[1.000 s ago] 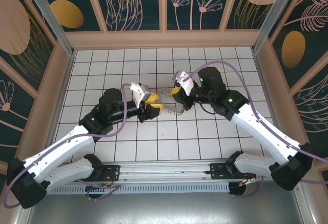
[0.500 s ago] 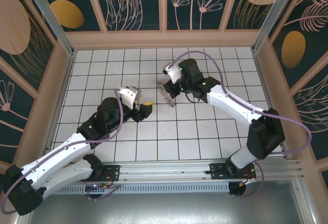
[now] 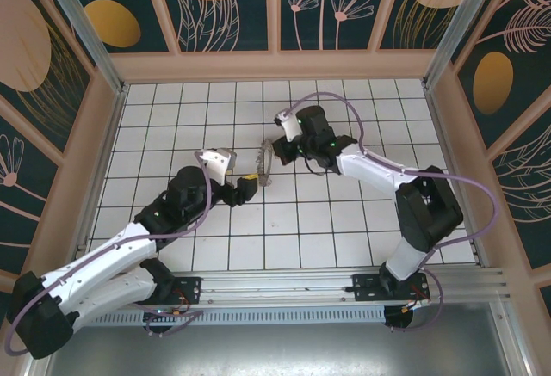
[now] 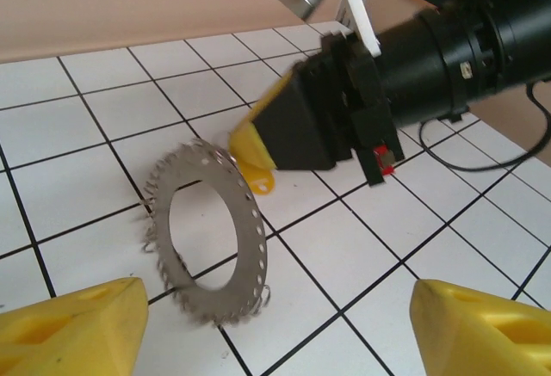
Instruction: Put the keys on the keyring
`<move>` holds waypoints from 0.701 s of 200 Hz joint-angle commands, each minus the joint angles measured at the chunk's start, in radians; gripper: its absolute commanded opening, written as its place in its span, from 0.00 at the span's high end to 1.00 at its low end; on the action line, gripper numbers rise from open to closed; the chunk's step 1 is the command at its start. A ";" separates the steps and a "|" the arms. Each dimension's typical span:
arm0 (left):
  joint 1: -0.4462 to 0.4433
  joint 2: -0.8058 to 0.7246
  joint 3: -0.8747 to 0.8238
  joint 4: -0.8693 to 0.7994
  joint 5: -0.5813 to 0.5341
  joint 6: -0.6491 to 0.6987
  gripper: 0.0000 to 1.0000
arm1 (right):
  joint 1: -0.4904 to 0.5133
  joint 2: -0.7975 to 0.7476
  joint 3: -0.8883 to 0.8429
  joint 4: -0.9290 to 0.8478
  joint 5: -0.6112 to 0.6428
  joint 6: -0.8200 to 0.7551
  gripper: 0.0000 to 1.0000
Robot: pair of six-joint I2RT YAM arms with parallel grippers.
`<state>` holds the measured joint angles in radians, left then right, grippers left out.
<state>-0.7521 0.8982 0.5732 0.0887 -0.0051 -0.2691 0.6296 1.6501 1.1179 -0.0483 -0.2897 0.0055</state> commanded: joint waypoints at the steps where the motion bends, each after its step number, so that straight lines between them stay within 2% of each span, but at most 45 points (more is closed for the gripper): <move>1: -0.001 0.027 0.019 0.066 0.028 -0.022 0.17 | -0.014 -0.078 -0.104 0.060 -0.018 0.065 1.00; 73: 0.000 0.104 0.039 0.115 0.052 -0.024 0.07 | -0.066 -0.221 -0.382 0.060 0.027 0.114 1.00; 121: -0.001 0.143 0.064 0.129 0.055 -0.027 0.03 | -0.077 -0.304 -0.459 0.056 0.086 0.148 0.74; 140: 0.003 0.146 0.083 0.112 0.006 -0.026 0.02 | -0.076 -0.380 -0.467 0.052 0.139 0.144 0.61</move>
<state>-0.7521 1.0389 0.6079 0.1780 0.0360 -0.2848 0.5571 1.3777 0.6617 -0.0185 -0.2337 0.1368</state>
